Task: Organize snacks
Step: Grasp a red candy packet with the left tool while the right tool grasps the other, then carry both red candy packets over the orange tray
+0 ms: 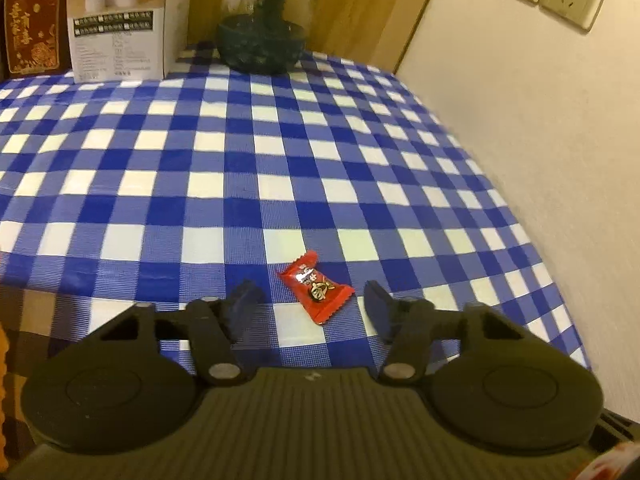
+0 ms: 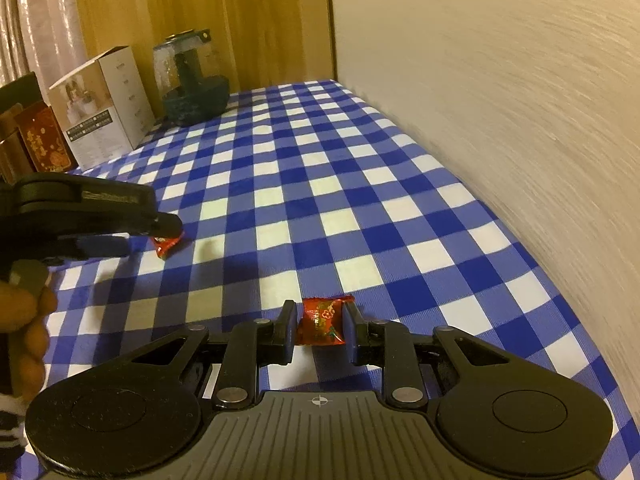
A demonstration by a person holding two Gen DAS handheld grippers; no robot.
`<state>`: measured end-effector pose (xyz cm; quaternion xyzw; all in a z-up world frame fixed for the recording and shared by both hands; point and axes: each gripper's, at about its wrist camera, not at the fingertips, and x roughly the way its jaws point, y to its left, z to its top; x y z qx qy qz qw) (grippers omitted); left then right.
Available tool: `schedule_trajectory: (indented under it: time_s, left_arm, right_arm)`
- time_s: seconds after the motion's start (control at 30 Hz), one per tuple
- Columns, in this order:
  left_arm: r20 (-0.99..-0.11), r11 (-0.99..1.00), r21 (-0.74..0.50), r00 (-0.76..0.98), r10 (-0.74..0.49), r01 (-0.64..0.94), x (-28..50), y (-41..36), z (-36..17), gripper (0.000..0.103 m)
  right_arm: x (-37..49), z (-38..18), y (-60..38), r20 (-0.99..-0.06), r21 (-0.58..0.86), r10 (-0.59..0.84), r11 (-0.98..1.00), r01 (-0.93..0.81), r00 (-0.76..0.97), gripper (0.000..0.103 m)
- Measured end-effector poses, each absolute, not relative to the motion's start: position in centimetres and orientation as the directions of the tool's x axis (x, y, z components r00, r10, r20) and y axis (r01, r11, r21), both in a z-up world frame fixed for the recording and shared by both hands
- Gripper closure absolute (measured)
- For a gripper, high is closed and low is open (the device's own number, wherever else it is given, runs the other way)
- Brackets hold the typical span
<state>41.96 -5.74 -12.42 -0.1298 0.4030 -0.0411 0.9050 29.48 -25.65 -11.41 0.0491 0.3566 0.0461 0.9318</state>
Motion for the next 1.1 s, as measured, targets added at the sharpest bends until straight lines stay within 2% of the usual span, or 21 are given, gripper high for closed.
schedule_trajectory:
  time_s: [0.1,0.2,0.4,0.43,0.6,1.1]
  left_arm:
    - [-0.708,0.960,-0.279,0.684,-0.178,-0.039,42.3,-5.6,-12.6,0.059]
    - [-0.708,0.967,-0.253,0.688,-0.163,-0.032,42.5,-5.7,-12.7,0.072]
    - [-0.713,0.972,-0.237,0.680,-0.171,-0.005,41.6,-5.9,-12.6,0.076]
    - [-0.715,0.970,-0.245,0.676,-0.179,-0.002,41.3,-5.8,-12.6,0.082]
    - [-0.727,0.960,-0.280,0.653,-0.213,0.002,39.1,-5.5,-12.1,0.084]
    - [-0.759,0.962,-0.259,0.599,-0.256,0.083,29.9,-5.7,-10.6,0.085]
  right_arm:
    - [29.4,-11.5,-25.7,-0.661,0.123,0.120,0.991,-0.050,0.740,0.078]
    - [29.4,-11.5,-25.7,-0.662,0.124,0.118,0.991,-0.047,0.740,0.078]
    - [29.3,-11.3,-25.5,-0.659,0.132,0.121,0.990,-0.044,0.743,0.078]
    - [29.2,-11.2,-25.5,-0.658,0.135,0.122,0.990,-0.043,0.743,0.078]
    - [28.4,-10.5,-25.2,-0.654,0.149,0.133,0.988,-0.046,0.745,0.079]
    - [23.9,-8.2,-24.1,-0.655,0.181,0.174,0.981,-0.072,0.736,0.079]
